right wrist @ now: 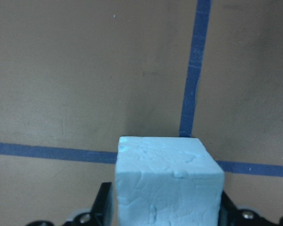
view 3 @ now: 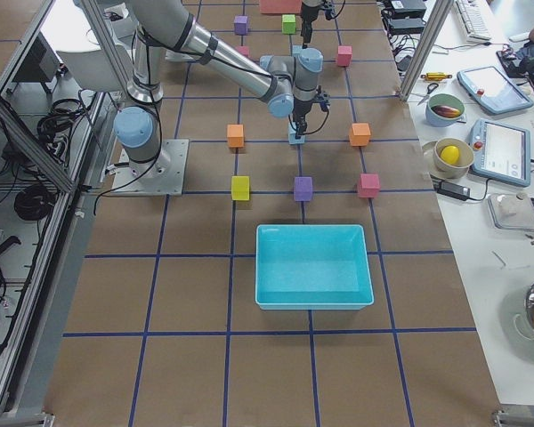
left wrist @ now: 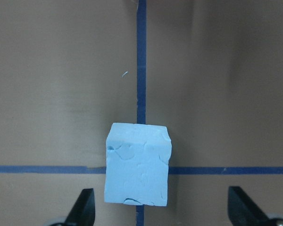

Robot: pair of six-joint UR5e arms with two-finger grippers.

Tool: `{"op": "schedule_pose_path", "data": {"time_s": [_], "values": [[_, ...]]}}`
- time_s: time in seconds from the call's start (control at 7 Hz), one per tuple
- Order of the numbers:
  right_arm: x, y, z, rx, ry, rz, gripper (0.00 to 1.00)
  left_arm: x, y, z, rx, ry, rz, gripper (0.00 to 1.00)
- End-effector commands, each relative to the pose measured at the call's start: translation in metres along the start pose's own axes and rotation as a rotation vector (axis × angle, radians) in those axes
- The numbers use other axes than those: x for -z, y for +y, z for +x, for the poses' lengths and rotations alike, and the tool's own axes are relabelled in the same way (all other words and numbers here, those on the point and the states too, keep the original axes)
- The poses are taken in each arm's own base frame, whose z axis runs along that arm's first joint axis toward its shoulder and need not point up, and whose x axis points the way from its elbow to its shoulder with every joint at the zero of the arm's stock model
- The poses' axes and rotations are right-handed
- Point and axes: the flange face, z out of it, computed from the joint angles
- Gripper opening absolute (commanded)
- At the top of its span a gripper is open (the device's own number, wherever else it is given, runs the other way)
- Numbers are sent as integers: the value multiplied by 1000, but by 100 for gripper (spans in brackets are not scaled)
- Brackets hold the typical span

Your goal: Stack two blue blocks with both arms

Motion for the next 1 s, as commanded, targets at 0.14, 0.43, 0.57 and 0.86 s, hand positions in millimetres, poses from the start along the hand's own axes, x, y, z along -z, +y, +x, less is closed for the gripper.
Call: {"op": "schedule_pose_path", "data": {"time_s": [0.14,0.43,0.57,0.86], "values": [[41,-12,-77,-24,-162,75,19,-43,1,-8,-25,-32,-34,100],[38,13,-163,-85,-184,54,19,-53,7,-9,-21,-33,-54,100],[29,27,-187,-57,-170,24,19,-58,8,-8,-13,-34,-31,100],[20,75,-235,0,-129,-93,19,-60,7,-7,-28,-27,-19,41]]}}
